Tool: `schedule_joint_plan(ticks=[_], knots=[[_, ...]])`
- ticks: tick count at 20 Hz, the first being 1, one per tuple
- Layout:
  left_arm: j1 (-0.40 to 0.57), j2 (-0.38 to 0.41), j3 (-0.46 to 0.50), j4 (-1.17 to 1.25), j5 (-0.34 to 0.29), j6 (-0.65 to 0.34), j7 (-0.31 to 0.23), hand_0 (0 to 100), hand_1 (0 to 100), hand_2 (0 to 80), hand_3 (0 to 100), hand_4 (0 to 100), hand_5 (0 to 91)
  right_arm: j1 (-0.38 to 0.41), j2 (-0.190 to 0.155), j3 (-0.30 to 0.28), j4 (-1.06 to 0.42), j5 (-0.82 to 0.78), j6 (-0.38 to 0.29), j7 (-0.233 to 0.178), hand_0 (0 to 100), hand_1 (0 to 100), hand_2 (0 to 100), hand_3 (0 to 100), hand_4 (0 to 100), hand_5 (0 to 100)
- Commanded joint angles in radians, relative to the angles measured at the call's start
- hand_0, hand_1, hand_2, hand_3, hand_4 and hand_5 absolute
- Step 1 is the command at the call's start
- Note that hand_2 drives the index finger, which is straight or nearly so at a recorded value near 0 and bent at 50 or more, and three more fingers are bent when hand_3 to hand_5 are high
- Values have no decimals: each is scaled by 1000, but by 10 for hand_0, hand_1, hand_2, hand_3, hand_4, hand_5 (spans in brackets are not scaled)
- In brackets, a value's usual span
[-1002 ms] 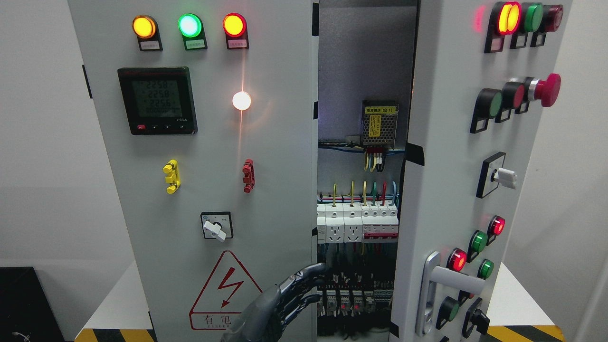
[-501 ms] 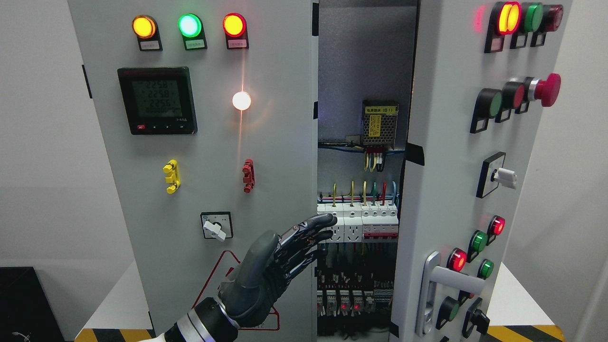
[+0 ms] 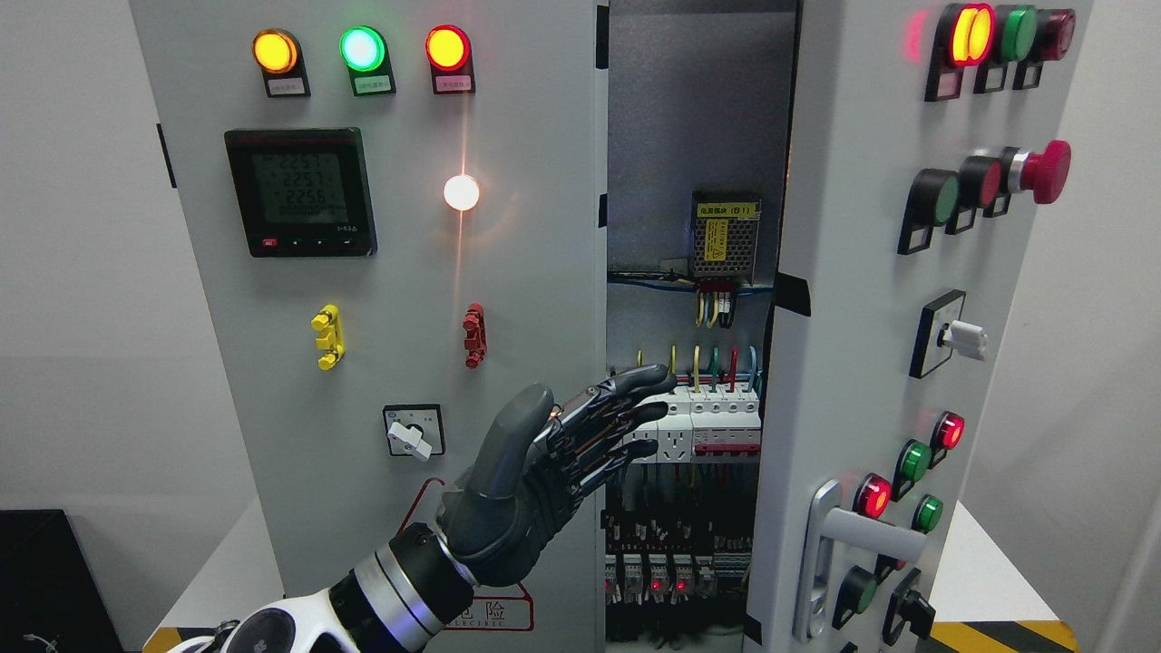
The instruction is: Open door with both hands
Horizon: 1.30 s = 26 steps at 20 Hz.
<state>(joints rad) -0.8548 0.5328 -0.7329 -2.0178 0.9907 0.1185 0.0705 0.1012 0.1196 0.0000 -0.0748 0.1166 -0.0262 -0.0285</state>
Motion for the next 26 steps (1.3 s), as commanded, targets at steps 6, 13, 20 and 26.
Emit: schedule_joint_plan(ticks=[6,13,20,26], knots=[[-76,-165,-11,1,12,15,5,0,0,0,0,0,0,0,0,15,0,0,0,-1,191,0,0,0,0,0],[-79,-224,-31,14,9,47,5,0,0,0,0,0,0,0,0,15,0,0,0,-1,191,0,0,0,0,0],[-79,-226,-40,27,9,47,5,0,0,0,0,0,0,0,0,15,1,0,0,-1,191,0,0,0,0,0],[-79,-237,-49,25,9,52,5,0,0,0,0,0,0,0,0,15,1,0,0,-1,191,0,0,0,0,0]])
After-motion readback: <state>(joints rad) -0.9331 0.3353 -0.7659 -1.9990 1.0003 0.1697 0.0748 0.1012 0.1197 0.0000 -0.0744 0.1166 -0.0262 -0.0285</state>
